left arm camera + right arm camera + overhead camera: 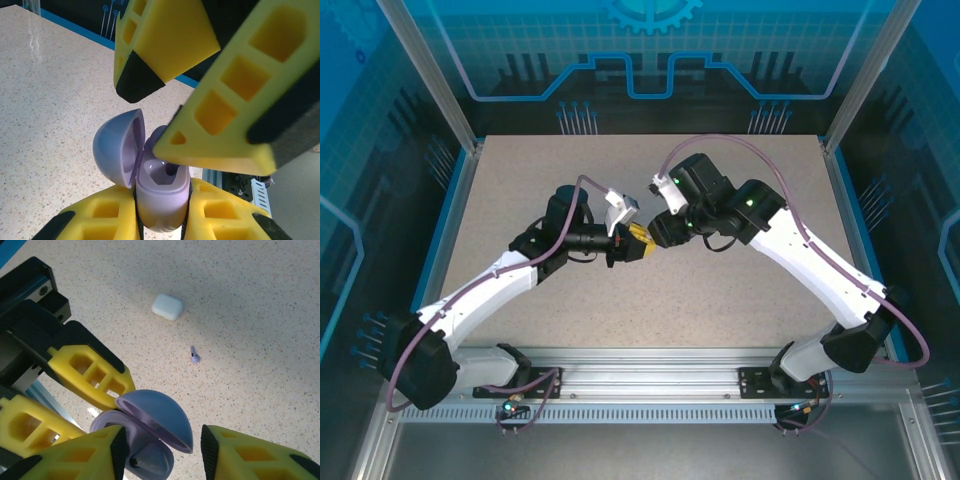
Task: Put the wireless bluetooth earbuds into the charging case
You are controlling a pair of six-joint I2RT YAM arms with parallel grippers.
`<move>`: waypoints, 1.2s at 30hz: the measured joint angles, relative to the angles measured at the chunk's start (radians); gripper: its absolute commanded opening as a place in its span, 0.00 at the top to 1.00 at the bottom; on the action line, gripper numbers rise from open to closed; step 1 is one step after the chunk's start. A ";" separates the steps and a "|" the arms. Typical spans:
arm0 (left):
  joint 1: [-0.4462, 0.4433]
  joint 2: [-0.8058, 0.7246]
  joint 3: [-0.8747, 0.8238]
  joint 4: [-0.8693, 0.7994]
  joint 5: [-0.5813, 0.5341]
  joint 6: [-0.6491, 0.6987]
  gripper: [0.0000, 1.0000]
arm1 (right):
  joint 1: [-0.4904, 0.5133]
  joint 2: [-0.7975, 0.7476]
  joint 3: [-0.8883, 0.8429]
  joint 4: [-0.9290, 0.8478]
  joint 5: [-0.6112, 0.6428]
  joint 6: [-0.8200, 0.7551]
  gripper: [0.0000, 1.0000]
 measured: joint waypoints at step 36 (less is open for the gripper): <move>0.105 -0.309 -0.182 -0.023 -0.210 -0.127 0.81 | -0.210 0.253 -0.322 0.269 -0.182 0.164 0.60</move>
